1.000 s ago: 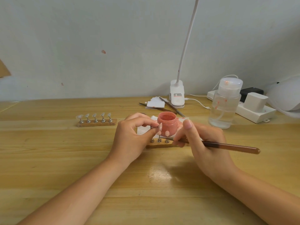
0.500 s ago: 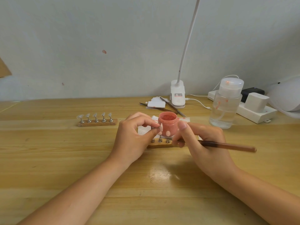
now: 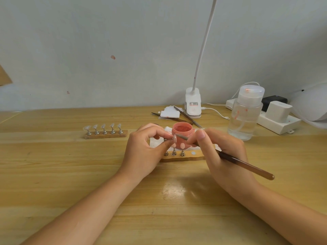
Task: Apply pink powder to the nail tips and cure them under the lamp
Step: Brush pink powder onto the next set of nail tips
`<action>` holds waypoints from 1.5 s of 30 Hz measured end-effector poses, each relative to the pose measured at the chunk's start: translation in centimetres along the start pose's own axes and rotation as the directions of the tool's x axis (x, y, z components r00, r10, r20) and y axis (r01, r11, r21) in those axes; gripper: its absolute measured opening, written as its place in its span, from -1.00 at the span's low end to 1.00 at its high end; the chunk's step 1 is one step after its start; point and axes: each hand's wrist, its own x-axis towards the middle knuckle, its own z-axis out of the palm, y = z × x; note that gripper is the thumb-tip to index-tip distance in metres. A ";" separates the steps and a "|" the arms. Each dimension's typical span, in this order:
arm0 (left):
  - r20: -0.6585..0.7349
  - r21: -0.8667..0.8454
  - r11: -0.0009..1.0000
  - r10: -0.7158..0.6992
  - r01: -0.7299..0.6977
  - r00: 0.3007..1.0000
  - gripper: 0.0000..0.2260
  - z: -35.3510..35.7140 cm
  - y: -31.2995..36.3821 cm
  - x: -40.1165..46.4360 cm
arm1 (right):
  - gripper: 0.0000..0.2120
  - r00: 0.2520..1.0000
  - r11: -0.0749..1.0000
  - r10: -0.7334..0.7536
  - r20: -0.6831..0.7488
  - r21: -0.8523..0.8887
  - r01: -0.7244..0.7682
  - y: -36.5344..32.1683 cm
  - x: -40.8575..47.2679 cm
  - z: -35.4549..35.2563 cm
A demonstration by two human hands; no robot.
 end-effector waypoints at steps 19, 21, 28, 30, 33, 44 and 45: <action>0.022 0.005 1.000 -0.023 0.022 1.000 -0.76 0.0 0.1 0.0 | -0.62 0.997 0.997 0.064 0.035 0.041 -0.065 0.0 0.0 0.0; 0.017 0.002 1.000 -0.030 0.030 0.999 -0.74 0.0 0.1 0.0 | -0.58 0.996 0.993 0.085 0.039 0.082 -0.088 0.0 -0.2 0.0; 0.018 -0.015 1.000 -0.027 0.027 0.999 -0.74 -0.2 0.1 0.0 | -0.64 0.989 0.989 0.132 0.066 0.063 -0.136 0.1 -0.1 -0.2; 0.010 -0.040 0.997 -0.061 0.061 0.998 -0.76 -0.3 0.1 0.0 | -0.60 0.988 0.984 0.141 0.064 0.100 -0.147 0.1 -0.3 -0.2; 0.011 -0.047 0.995 -0.086 0.087 0.996 -0.81 -0.3 0.2 0.0 | -0.65 0.995 0.992 0.094 0.009 0.086 -0.095 -0.1 -0.1 -0.4; 0.046 -0.102 0.995 0.009 -0.004 0.999 -0.88 -0.2 0.2 -0.1 | -0.83 0.999 0.991 0.030 -0.022 0.133 -0.026 -0.4 0.1 -0.6; 0.050 -0.095 0.995 0.014 -0.009 0.999 -0.87 -0.2 0.1 0.0 | -0.84 0.999 0.990 0.040 -0.016 0.136 -0.037 -0.4 0.1 -0.5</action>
